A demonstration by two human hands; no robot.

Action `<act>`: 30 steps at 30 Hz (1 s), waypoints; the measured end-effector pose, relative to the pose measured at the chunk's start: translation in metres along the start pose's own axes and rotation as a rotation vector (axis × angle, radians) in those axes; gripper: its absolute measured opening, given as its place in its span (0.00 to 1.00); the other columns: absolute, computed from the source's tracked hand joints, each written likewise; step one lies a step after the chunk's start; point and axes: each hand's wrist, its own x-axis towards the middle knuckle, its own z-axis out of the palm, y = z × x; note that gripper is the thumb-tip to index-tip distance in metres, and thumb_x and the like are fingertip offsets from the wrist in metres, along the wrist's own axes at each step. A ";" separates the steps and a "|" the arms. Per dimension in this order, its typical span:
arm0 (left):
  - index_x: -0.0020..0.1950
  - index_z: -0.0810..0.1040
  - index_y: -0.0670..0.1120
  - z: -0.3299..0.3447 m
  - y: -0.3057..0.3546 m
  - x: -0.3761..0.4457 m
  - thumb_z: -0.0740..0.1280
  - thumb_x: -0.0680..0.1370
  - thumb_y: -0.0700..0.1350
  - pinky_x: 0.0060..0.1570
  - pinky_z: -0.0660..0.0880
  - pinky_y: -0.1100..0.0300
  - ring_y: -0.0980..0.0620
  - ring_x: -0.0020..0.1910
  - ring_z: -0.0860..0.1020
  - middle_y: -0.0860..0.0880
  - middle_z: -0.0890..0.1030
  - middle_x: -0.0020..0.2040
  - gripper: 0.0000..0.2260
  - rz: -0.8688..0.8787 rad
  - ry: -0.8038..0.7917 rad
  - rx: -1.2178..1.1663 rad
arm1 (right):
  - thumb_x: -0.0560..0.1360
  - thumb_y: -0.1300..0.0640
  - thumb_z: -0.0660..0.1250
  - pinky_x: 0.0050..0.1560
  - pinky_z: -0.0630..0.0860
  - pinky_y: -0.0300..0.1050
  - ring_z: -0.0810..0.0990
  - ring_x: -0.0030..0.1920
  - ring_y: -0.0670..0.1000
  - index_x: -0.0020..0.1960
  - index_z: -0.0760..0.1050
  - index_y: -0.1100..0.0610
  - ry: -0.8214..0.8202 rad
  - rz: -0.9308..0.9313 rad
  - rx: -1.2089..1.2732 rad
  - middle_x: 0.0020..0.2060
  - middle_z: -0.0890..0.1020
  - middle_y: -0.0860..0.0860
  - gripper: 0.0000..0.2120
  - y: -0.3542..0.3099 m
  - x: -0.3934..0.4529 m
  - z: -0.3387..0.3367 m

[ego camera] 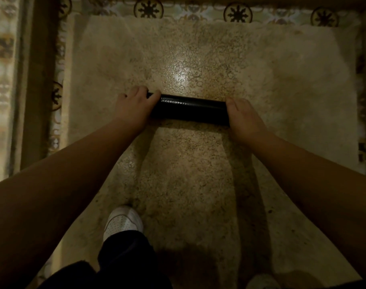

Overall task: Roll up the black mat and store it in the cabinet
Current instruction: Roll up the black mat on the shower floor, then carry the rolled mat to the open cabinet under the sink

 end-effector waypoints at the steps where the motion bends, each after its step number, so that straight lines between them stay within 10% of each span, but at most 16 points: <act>1: 0.71 0.60 0.49 0.000 0.000 0.000 0.69 0.73 0.45 0.51 0.73 0.42 0.38 0.62 0.70 0.38 0.71 0.62 0.30 0.004 -0.004 0.003 | 0.73 0.64 0.66 0.68 0.66 0.58 0.64 0.69 0.61 0.75 0.56 0.62 0.018 -0.011 -0.012 0.70 0.66 0.61 0.33 0.000 0.000 0.002; 10: 0.62 0.70 0.51 -0.001 -0.032 -0.004 0.74 0.66 0.56 0.46 0.74 0.51 0.45 0.52 0.76 0.47 0.78 0.55 0.28 0.026 -0.105 -0.331 | 0.63 0.52 0.80 0.50 0.74 0.48 0.76 0.57 0.59 0.70 0.61 0.54 -0.285 -0.080 0.165 0.61 0.77 0.59 0.42 0.028 0.030 -0.041; 19: 0.52 0.71 0.61 0.005 -0.058 -0.047 0.78 0.66 0.38 0.36 0.78 0.67 0.56 0.46 0.77 0.53 0.74 0.51 0.26 -0.280 -0.135 -1.216 | 0.60 0.59 0.81 0.37 0.74 0.33 0.78 0.48 0.45 0.60 0.73 0.47 -0.383 0.061 0.679 0.50 0.77 0.45 0.32 0.024 0.015 -0.039; 25: 0.60 0.74 0.55 0.006 -0.064 -0.060 0.71 0.73 0.37 0.42 0.80 0.58 0.49 0.48 0.82 0.48 0.74 0.57 0.20 -0.415 -0.088 -1.638 | 0.69 0.68 0.73 0.40 0.80 0.41 0.80 0.52 0.50 0.59 0.73 0.52 -0.264 0.240 1.380 0.53 0.76 0.50 0.22 0.013 0.006 -0.030; 30: 0.65 0.73 0.55 -0.013 -0.064 -0.065 0.70 0.74 0.38 0.41 0.80 0.58 0.52 0.45 0.84 0.48 0.75 0.58 0.22 -0.496 0.011 -1.710 | 0.72 0.68 0.71 0.50 0.80 0.44 0.77 0.59 0.51 0.68 0.71 0.50 -0.235 0.262 1.466 0.61 0.74 0.50 0.29 0.002 0.013 -0.048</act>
